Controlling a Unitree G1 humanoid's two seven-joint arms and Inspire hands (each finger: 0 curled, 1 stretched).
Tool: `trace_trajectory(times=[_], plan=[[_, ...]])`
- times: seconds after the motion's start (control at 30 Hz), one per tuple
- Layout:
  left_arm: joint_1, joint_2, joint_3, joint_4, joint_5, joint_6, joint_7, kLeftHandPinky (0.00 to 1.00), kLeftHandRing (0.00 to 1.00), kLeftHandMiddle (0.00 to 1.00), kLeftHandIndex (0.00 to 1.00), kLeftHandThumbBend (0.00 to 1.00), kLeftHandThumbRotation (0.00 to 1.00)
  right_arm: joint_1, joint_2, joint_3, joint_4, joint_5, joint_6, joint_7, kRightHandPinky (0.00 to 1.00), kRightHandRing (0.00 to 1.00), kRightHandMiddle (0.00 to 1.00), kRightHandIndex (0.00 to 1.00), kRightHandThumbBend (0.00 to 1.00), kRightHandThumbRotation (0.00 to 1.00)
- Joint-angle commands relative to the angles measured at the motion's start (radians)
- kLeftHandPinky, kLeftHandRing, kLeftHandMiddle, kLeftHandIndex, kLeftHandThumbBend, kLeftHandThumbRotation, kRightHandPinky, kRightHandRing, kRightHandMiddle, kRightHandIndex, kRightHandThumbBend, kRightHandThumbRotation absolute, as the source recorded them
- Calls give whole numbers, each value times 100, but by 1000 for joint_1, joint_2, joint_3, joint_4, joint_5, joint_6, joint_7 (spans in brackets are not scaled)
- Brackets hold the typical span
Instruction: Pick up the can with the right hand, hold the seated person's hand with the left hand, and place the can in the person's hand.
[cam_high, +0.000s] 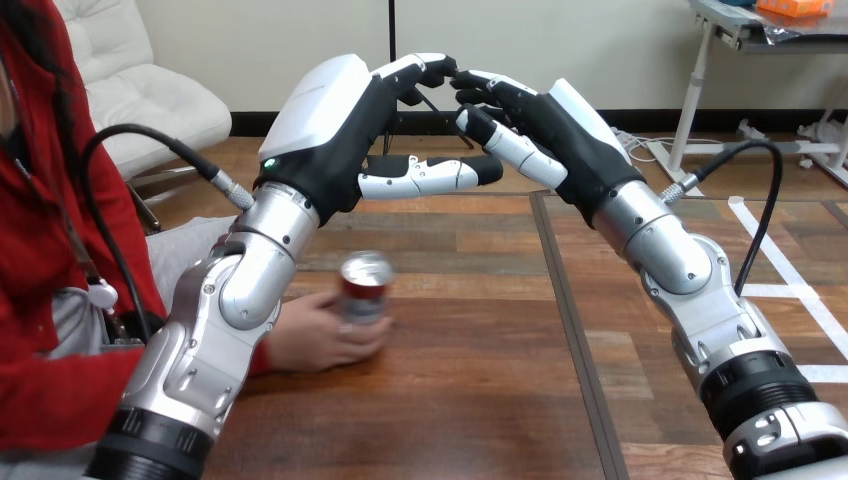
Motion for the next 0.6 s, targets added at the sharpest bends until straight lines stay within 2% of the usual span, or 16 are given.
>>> trace_trajectory(times=[0.0,0.17,0.37,0.57], plan=[[19,-1,32,-35,-46,-19,3,67,82,84,83,94,89,14,-5,-40,-58,37,-42,-4,75,89,90,91,100,100],[52,-16,53,-46,-128,-39,-15,68,84,86,84,90,92,45,3,-56,-81,73,-72,6,75,89,90,92,100,100],[111,-44,93,-70,-277,-77,-51,74,89,89,86,86,92,103,9,-73,-131,111,-102,6,76,89,90,91,100,100],[175,-77,131,-73,-404,-176,-59,78,89,88,85,85,92,185,21,-93,-230,191,-104,49,77,89,91,91,100,100]])
